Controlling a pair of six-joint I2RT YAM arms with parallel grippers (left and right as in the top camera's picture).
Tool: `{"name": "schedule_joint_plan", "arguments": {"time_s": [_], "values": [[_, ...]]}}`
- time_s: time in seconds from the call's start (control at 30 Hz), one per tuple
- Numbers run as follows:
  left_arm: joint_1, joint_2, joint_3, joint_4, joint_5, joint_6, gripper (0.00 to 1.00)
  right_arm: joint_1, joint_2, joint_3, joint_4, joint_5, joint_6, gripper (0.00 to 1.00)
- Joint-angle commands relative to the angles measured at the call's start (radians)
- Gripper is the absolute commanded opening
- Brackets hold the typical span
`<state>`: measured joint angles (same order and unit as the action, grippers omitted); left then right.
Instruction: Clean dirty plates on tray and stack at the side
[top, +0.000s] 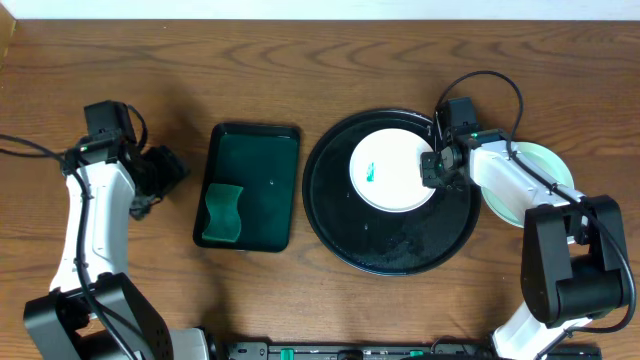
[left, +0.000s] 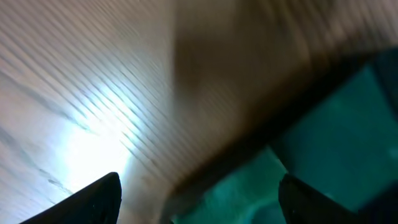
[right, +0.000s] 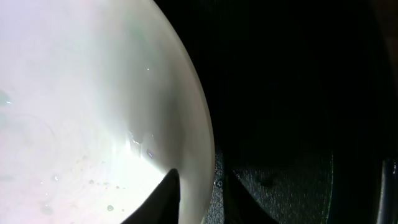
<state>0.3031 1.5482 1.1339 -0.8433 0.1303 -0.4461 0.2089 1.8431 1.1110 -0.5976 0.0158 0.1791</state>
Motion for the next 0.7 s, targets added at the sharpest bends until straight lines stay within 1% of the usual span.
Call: {"name": "schedule_joint_plan", "arguments": {"time_s": [0.0, 0.1, 0.17, 0.37, 0.5, 0.53, 0.67], "values": [[0.004, -0.011, 0.018, -0.031, 0.132, -0.011, 0.81, 0.000, -0.006, -0.004, 0.002, 0.006, -0.001, 0.23], [-0.004, -0.011, 0.014, -0.055, 0.228, 0.072, 0.80, 0.000, -0.006, -0.004, 0.002, 0.005, -0.001, 0.23], [-0.024, -0.011, 0.014, -0.061, 0.255, 0.129, 0.79, 0.000, -0.006, -0.004, 0.002, 0.006, -0.001, 0.23], [-0.146, -0.011, 0.014, -0.072, 0.246, 0.248, 0.80, 0.000, -0.006, -0.004, 0.002, 0.006, -0.001, 0.23], [-0.231, -0.011, 0.014, -0.063, 0.208, 0.259, 0.80, 0.000, -0.006, -0.004, -0.001, 0.006, -0.001, 0.24], [-0.246, -0.011, 0.014, -0.059, 0.209, 0.259, 0.80, 0.000, -0.006, -0.004, -0.001, 0.006, -0.001, 0.26], [-0.286, -0.011, 0.014, -0.054, 0.209, 0.259, 0.80, 0.000, -0.006, -0.004, 0.000, 0.005, -0.001, 0.41]]}}
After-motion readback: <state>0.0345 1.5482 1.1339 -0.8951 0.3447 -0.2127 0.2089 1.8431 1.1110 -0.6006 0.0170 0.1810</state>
